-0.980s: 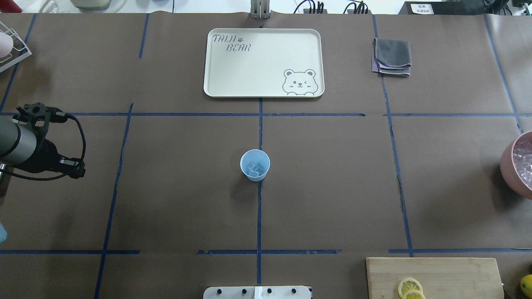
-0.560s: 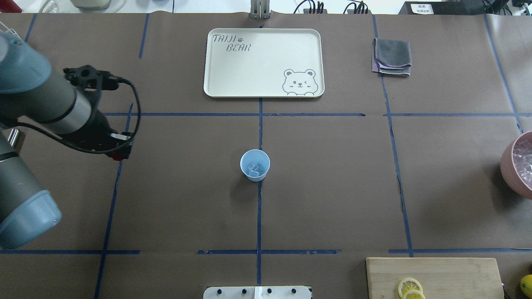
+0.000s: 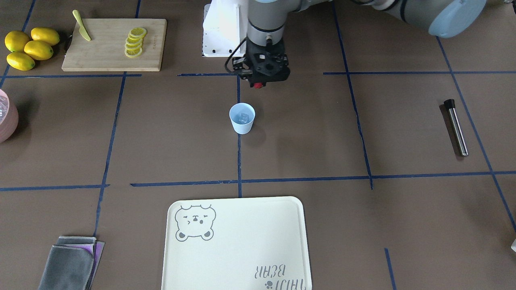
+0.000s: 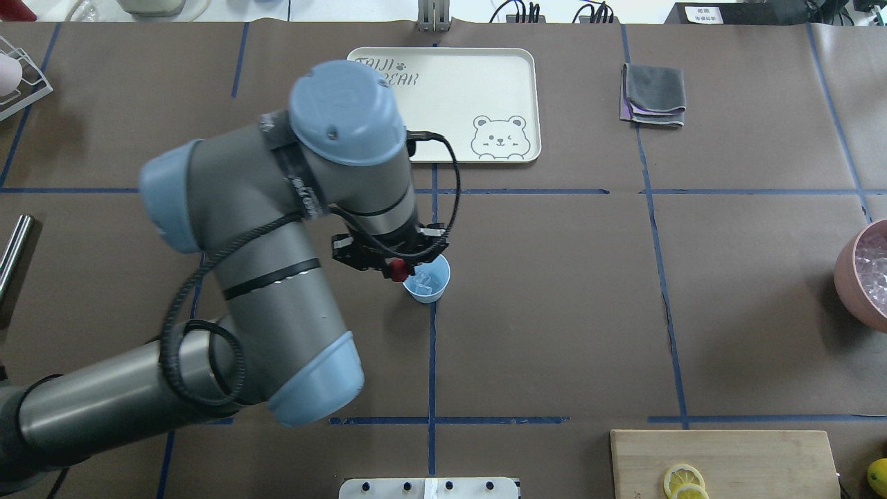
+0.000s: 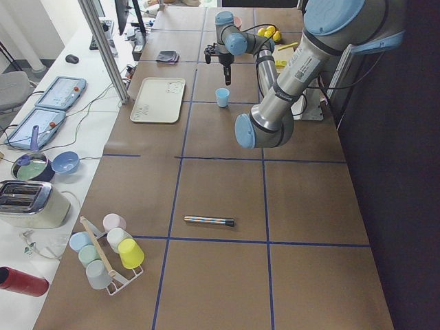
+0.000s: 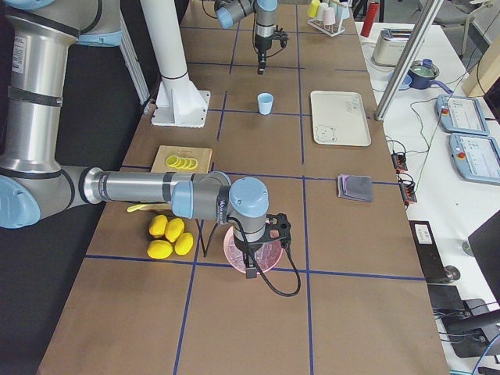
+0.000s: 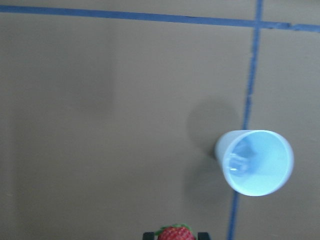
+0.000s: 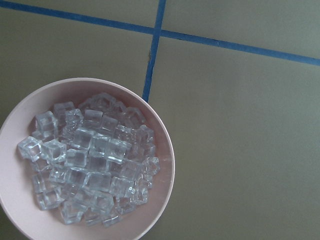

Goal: Mash ice and strawberries in cup
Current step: 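Carry the strawberry with the left gripper over the light-blue cup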

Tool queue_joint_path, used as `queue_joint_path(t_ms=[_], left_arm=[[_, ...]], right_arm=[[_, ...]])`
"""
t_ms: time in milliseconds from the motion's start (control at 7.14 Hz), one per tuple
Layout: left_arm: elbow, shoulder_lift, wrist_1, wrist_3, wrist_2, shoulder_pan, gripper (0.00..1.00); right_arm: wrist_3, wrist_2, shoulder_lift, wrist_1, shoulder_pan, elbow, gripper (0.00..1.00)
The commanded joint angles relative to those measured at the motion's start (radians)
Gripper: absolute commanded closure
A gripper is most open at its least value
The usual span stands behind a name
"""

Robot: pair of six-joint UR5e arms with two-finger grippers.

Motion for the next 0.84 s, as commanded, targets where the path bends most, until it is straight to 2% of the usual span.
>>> queue_joint_path(t_ms=[0, 140, 420, 560, 700], left_arm=[[0.111, -0.039, -0.106, -0.042, 0.038, 0.022, 1.00], [0.111, -0.034, -0.106, -0.042, 0.039, 0.022, 1.00], [0.114, -0.025, -0.104, -0.038, 0.039, 0.022, 0.90], [0.124, -0.023, -0.106, -0.032, 0.041, 0.022, 0.35], [0.121, -0.012, -0.107, 0.000, 0.041, 0.022, 0.00]], right_arm=[[0.000, 0.000, 0.000, 0.000, 0.000, -0.001, 0.01], [0.000, 0.000, 0.000, -0.001, 0.000, -0.001, 0.01], [-0.001, 0.000, 0.000, 0.000, 0.000, -0.001, 0.01], [-0.002, 0.000, 0.000, 0.000, 0.000, -0.001, 0.01], [-0.003, 0.000, 0.000, 0.000, 0.000, -0.001, 0.01]])
